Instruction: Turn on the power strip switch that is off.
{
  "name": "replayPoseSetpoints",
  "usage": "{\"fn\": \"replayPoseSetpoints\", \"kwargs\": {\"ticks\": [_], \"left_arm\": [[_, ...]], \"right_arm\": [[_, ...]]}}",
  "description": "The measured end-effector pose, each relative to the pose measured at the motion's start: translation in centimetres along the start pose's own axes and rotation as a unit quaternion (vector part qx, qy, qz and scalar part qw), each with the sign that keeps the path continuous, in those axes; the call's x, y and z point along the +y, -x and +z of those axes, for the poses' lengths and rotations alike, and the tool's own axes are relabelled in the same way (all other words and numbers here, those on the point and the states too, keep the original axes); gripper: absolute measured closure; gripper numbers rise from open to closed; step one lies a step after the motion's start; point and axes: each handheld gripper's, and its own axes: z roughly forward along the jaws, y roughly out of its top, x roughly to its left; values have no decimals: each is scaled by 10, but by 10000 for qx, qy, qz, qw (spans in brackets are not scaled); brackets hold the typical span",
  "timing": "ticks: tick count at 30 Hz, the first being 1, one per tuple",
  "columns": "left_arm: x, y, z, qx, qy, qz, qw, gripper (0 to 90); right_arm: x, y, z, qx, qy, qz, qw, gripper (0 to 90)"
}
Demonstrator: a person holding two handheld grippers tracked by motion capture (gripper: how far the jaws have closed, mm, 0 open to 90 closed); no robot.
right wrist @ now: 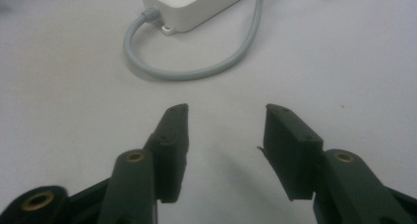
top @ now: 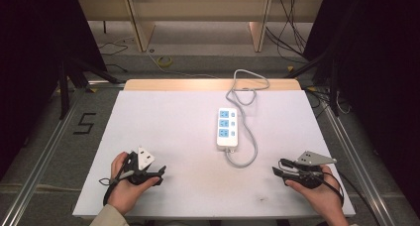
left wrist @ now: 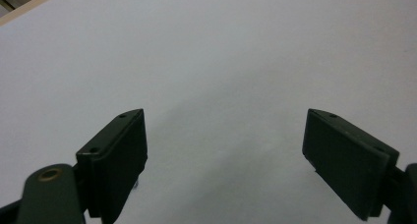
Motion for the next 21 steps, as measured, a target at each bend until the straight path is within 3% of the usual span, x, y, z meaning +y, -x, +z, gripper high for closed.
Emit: {"fn": "replayPoseSetpoints", "kwargs": {"ticks": [4,11,21], "left_arm": [[-1,1,0,2,3,-23,10000,172],[-1,1,-1,15,5,-32,10000,173],[-2,3,1,-52,4,-61,10000,178]], "right_arm": [[1,-1,0,39,-77,-32,10000,660],[5,-3,-1,-121,-320,-296,9990,900],[18,-4,-3,-164,-586,-194,9980,900]]}}
